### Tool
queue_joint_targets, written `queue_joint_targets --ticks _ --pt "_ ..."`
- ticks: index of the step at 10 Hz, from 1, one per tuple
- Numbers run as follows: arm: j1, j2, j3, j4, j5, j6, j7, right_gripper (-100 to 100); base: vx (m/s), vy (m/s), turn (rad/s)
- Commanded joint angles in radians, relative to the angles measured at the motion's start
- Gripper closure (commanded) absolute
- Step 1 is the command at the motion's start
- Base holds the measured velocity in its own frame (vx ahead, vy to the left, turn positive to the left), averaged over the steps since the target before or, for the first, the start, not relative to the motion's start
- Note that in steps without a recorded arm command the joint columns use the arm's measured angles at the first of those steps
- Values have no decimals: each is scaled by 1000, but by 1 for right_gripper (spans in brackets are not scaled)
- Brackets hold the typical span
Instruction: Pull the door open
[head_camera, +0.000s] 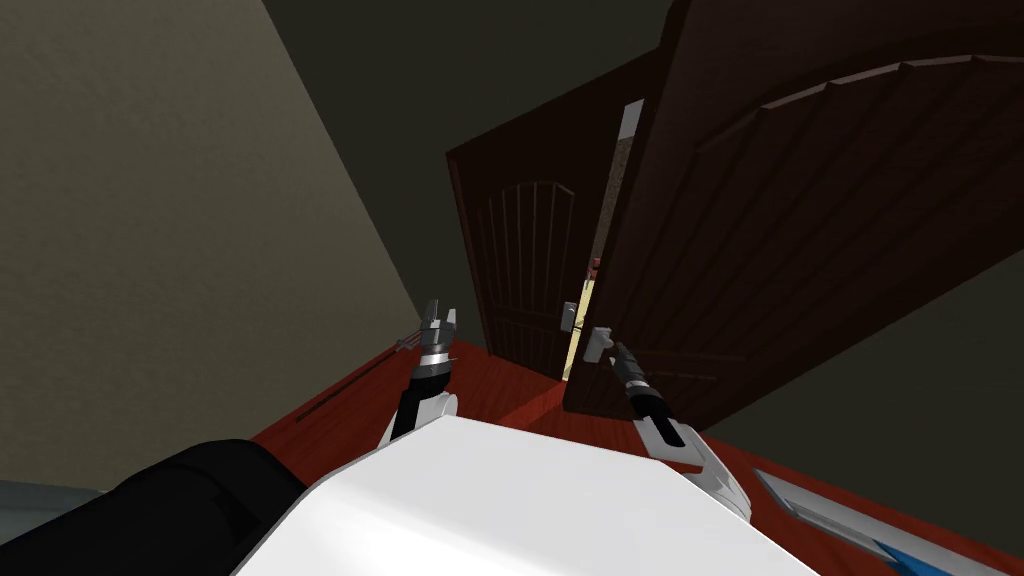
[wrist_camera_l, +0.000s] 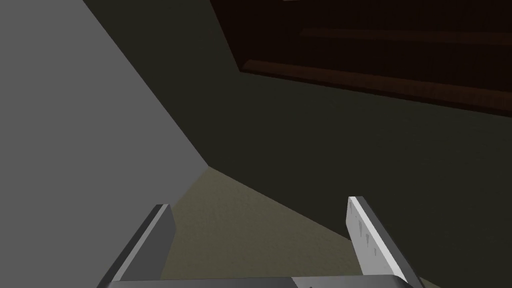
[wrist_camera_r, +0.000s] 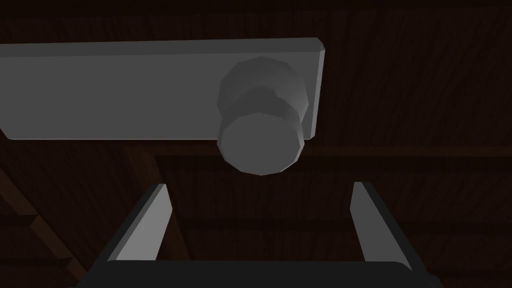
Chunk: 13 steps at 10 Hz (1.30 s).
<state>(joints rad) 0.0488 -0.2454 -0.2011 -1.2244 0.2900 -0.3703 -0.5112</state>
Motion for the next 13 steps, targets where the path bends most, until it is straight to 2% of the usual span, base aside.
queue_joint_targets --ticks 1,2,3,8,9,10,13 --pt "1 -4 18 -9 6 -4 -15 -100 -192 -20 65" --pt "3 -6 30 -17 9 -6 -25 -100 -196 -24 71" --pt "5 -6 23 -16 7 -4 -19 -100 -84 -13 13" --pt "-19 5 11 6 -1 -9 0 -100 165 -3 20" --pt "-15 4 13 1 0 -7 -3 -100 87 -9 9" --pt "-15 4 13 1 0 -7 -3 100 -6 3 -6" --pt "-15 4 13 1 0 -7 -3 100 -25 0 1"
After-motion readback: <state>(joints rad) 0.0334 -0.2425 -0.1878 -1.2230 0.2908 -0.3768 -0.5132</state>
